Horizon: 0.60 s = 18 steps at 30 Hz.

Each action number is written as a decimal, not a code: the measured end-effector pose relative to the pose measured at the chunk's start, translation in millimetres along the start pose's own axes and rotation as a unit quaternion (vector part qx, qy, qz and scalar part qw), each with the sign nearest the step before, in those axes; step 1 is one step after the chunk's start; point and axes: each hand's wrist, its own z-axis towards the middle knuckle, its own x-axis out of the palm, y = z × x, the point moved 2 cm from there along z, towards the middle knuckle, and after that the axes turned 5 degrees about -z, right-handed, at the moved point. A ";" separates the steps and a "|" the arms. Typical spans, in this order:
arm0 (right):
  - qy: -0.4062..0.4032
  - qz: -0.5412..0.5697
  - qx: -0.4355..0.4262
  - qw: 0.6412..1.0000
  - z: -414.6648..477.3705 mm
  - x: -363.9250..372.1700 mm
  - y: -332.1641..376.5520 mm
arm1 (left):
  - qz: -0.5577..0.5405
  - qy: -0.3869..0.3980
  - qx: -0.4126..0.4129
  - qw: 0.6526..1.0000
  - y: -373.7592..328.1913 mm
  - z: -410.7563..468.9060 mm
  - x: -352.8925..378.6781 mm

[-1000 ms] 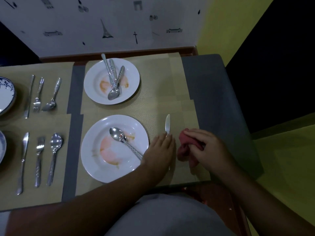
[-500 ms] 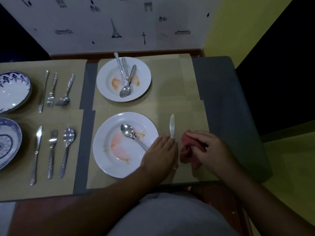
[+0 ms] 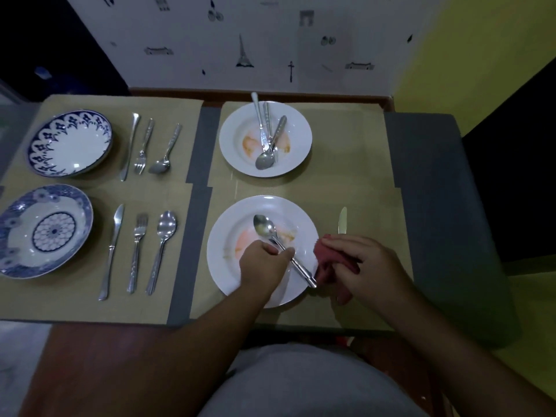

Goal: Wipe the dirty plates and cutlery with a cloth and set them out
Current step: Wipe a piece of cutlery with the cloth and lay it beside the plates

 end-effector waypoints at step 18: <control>0.006 -0.009 -0.037 0.999 24.2 24.8 48.4 | -0.134 0.054 -0.080 0.986 8.9 7.1 -52.8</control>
